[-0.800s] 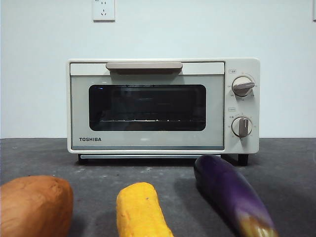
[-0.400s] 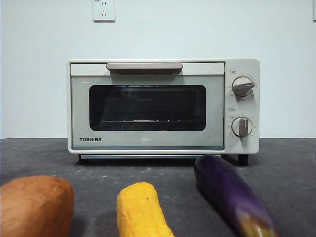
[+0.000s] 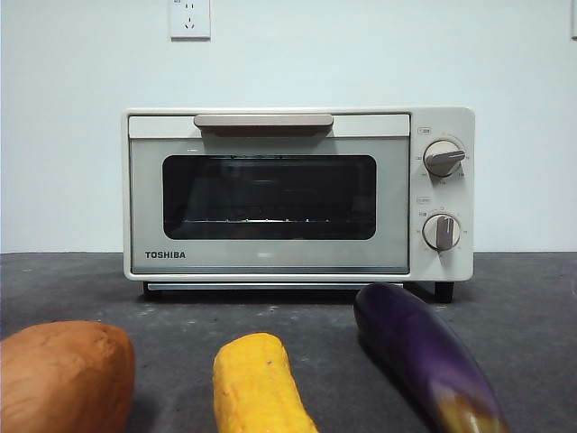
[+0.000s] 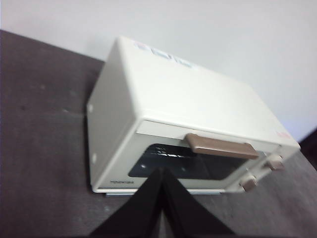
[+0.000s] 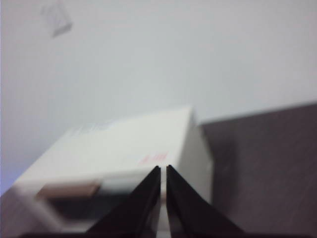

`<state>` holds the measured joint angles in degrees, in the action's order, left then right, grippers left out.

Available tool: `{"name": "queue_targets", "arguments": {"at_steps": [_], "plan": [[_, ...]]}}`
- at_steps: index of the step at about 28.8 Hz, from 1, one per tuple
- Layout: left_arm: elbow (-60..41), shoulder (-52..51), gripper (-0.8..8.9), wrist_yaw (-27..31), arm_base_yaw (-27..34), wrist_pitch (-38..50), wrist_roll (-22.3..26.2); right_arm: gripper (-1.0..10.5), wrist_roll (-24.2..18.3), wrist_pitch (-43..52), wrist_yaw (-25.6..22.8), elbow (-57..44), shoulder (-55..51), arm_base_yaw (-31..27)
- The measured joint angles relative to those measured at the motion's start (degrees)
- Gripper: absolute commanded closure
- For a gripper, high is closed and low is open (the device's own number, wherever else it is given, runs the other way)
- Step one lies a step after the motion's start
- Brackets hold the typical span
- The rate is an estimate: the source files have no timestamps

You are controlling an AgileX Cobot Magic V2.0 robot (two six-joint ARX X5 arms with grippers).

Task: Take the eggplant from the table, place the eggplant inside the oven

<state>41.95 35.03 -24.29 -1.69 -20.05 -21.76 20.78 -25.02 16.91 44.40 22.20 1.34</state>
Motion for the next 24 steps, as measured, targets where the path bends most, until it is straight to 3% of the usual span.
{"name": "queue_targets", "arguments": {"at_steps": [4, 10, 13, 20, 24], "plan": [[3.0, 4.2, 8.06, -1.9, -0.8, -0.4, 1.6, 9.2, -1.0, -7.1, 8.0, 2.8, 4.9, 0.0], [3.9, 7.6, 8.06, -2.6, -2.4, -0.5, 2.2, 6.9, -2.8, -16.0, 18.7, 3.6, 11.0, 0.0], [3.9, 8.7, 8.06, -2.6, -3.5, -0.6, 2.4, 6.5, -3.0, -20.3, 21.7, 3.6, 13.6, 0.9], [3.9, 10.4, 8.06, -2.6, -5.7, 1.2, 2.4, 6.3, -3.7, -24.7, 21.6, 3.6, 19.4, 10.0], [3.9, 11.5, 8.06, -2.6, -7.5, 1.4, 2.4, 6.3, -3.8, -24.7, 13.1, 3.6, 24.1, 18.5]]}}
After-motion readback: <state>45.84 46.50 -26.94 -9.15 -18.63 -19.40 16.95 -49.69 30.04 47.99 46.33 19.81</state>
